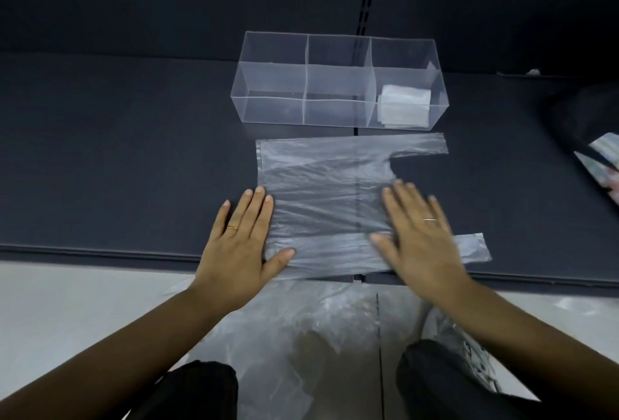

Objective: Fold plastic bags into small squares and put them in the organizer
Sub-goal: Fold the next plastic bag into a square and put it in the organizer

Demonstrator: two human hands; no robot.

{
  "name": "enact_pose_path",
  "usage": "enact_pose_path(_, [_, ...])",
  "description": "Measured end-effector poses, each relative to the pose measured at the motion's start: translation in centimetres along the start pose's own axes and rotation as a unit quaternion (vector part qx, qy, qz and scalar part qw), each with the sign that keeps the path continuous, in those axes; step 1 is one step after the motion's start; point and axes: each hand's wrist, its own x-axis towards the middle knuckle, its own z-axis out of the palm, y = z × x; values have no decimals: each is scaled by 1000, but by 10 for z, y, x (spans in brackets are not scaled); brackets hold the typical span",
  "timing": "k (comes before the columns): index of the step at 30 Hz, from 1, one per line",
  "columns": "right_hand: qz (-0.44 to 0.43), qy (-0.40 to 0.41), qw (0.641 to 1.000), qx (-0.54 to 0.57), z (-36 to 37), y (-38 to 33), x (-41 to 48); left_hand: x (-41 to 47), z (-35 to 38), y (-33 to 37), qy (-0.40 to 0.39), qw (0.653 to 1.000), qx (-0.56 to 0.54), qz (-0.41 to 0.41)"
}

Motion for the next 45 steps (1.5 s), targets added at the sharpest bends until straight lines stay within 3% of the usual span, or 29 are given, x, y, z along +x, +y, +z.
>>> enact_pose_path(5, [181, 27, 983, 6, -10, 68, -26, -4, -2, -1, 22, 1000, -20, -4])
enact_pose_path(8, [230, 62, 971, 31, -18, 69, -30, -13, -5, -8, 53, 992, -14, 115])
enact_pose_path(10, [151, 97, 979, 95, -24, 48, -27, -23, -2, -13, 47, 977, 22, 209])
enact_pose_path(13, [-37, 21, 981, 191, -28, -7, -26, -30, -1, -13, 71, 964, 45, 251])
enact_pose_path(16, [-191, -55, 968, 155, -19, -55, -22, -28, -11, -5, 152, 953, -6, 262])
enact_pose_path(18, [-230, -53, 964, 123, -14, -73, -22, -28, -18, 3, 189, 945, -57, 262])
enact_pose_path(21, [-196, 9, 971, 141, -14, -74, -22, -31, -28, 17, 199, 940, -163, 224])
enact_pose_path(24, [-141, 84, 967, 195, -25, -49, -24, -30, -41, 18, 169, 933, -289, 128])
enact_pose_path(30, [0, -31, 968, 249, -60, 26, -45, -33, -56, 2, 59, 882, -467, -5])
enact_pose_path(35, [66, -122, 914, 380, -82, 65, -48, -30, -66, -17, -22, 836, -545, -56])
enact_pose_path(41, [111, -60, 860, 494, -92, 89, 10, 7, -70, -31, -15, 780, -608, -150])
enact_pose_path(45, [163, -27, 874, 457, -71, 95, 54, 42, -57, -32, 7, 752, -622, -218])
